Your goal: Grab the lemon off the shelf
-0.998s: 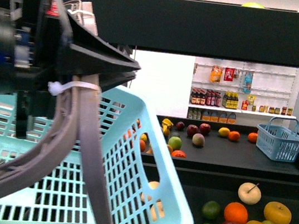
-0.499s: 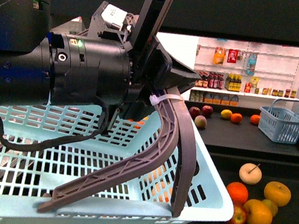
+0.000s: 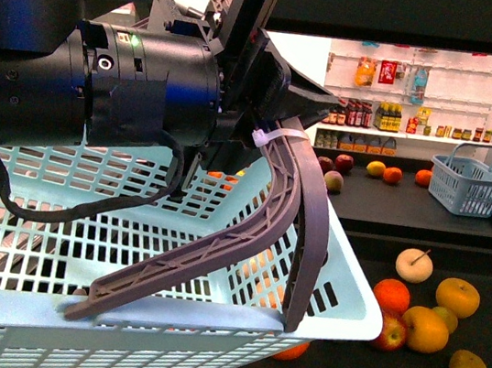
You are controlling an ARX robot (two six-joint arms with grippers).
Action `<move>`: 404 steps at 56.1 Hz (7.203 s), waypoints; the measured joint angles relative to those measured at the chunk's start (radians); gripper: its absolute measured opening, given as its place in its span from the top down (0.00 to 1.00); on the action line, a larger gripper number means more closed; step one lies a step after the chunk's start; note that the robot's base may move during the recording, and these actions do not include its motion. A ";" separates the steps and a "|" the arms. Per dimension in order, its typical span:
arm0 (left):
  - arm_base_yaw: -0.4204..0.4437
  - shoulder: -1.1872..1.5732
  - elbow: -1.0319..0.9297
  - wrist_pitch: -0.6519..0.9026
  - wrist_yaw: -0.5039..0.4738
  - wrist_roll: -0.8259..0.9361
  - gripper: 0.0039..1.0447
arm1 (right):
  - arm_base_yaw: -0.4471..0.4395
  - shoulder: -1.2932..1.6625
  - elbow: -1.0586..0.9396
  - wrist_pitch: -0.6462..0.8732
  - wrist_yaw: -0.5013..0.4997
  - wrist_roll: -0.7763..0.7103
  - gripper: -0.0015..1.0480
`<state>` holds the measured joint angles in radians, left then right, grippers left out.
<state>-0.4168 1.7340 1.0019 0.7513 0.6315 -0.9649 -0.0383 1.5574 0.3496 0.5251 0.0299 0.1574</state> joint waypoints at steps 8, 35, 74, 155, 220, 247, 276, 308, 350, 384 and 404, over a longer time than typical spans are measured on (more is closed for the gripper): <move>0.000 0.000 0.000 0.000 -0.002 0.002 0.93 | -0.023 0.410 0.204 0.014 0.029 -0.013 0.07; -0.001 0.001 0.000 0.000 -0.001 0.002 0.93 | 0.007 0.789 0.694 -0.198 -0.008 0.488 0.07; -0.001 0.001 0.000 0.000 -0.001 0.002 0.93 | 0.087 1.067 1.120 -0.368 0.026 0.801 0.07; -0.001 0.001 0.000 0.000 -0.001 0.002 0.93 | 0.084 1.260 1.470 -0.586 0.049 0.758 0.52; -0.001 0.001 0.000 0.000 -0.002 0.002 0.93 | 0.152 0.402 0.850 0.052 -0.431 0.847 0.56; -0.001 0.001 0.000 0.000 -0.001 0.002 0.93 | 0.232 0.396 0.804 0.066 -0.464 0.700 0.49; -0.001 0.002 0.000 0.000 -0.001 -0.003 0.93 | 0.197 0.402 0.811 0.114 -0.441 0.635 0.07; -0.001 0.002 0.000 0.000 -0.003 -0.001 0.93 | 0.016 0.912 1.027 -0.118 0.053 0.022 0.07; -0.001 0.002 0.000 0.000 -0.002 0.000 0.93 | 0.229 1.064 1.020 -0.086 -0.079 -0.110 0.07; -0.001 0.002 0.000 0.000 -0.001 0.000 0.93 | 0.277 1.178 1.152 -0.090 -0.050 -0.174 0.07; -0.001 0.002 0.000 0.000 -0.002 0.000 0.93 | 0.280 1.220 1.185 -0.121 -0.042 -0.182 0.07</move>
<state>-0.4179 1.7363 1.0023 0.7517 0.6296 -0.9653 0.2420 2.7777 1.5345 0.4038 -0.0116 -0.0250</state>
